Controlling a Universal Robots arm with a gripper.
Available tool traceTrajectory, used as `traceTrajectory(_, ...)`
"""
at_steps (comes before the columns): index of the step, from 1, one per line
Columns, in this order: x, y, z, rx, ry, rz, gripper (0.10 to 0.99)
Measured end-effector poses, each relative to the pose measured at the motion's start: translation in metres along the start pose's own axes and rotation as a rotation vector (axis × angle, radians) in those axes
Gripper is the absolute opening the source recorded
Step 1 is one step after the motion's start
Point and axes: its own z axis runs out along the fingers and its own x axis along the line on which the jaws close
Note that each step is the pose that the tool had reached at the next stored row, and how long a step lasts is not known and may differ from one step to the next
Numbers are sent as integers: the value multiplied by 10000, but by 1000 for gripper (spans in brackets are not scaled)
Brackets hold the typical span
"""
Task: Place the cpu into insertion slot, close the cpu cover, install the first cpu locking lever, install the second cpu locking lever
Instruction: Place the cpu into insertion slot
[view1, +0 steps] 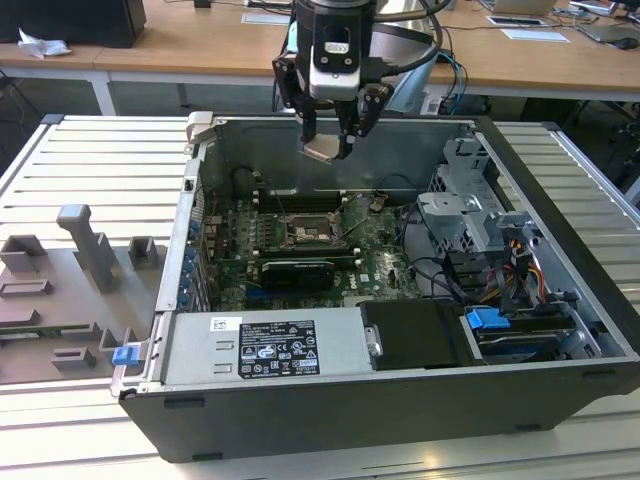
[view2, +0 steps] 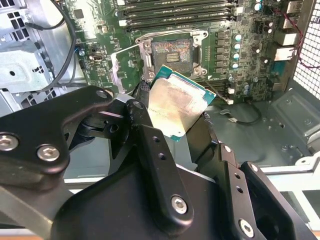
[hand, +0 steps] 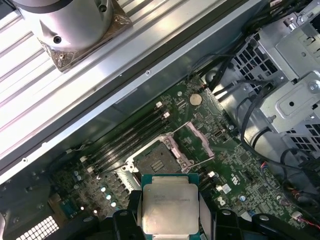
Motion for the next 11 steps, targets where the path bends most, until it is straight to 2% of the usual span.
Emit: traceTrajectory(11,1,-2,10,-8,-35,387,541)
